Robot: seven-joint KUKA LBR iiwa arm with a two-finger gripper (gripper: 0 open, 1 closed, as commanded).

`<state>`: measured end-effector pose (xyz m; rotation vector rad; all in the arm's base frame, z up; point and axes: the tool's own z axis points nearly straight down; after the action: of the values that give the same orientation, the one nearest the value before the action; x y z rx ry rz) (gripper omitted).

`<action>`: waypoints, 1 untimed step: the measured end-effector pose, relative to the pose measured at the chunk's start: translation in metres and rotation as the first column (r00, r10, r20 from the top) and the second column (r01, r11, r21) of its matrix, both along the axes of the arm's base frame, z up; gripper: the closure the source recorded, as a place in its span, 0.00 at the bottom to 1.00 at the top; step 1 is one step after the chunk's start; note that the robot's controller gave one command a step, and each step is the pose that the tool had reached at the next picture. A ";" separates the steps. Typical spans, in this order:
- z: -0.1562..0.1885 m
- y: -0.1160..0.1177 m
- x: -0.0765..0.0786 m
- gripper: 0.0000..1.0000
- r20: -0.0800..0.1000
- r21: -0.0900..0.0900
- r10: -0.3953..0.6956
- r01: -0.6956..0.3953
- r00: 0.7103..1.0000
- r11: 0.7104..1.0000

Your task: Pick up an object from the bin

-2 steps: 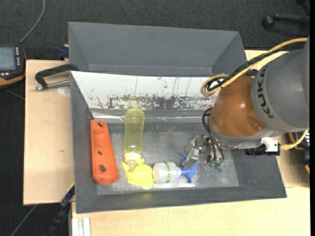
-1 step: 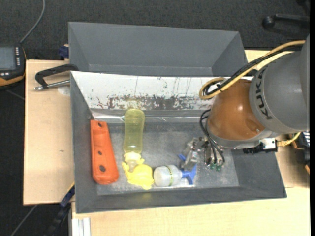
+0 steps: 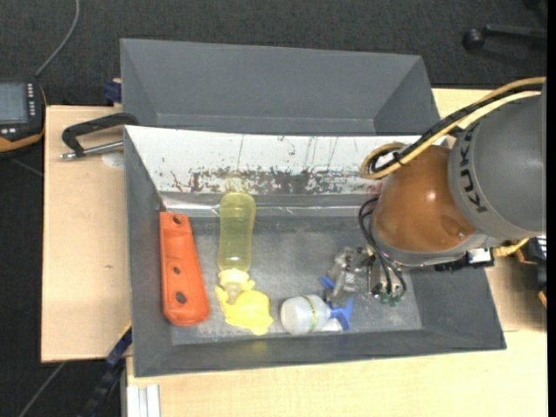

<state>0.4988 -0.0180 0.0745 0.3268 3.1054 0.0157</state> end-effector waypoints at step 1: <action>-0.001 0.006 0.012 1.00 0.002 -0.003 -0.032 0.032 0.999 0.999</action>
Offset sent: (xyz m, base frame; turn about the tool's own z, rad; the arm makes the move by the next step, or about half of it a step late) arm 0.0006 -0.0170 -0.0035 -0.1475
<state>0.5111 -0.0117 0.0735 0.3756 3.0976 0.0114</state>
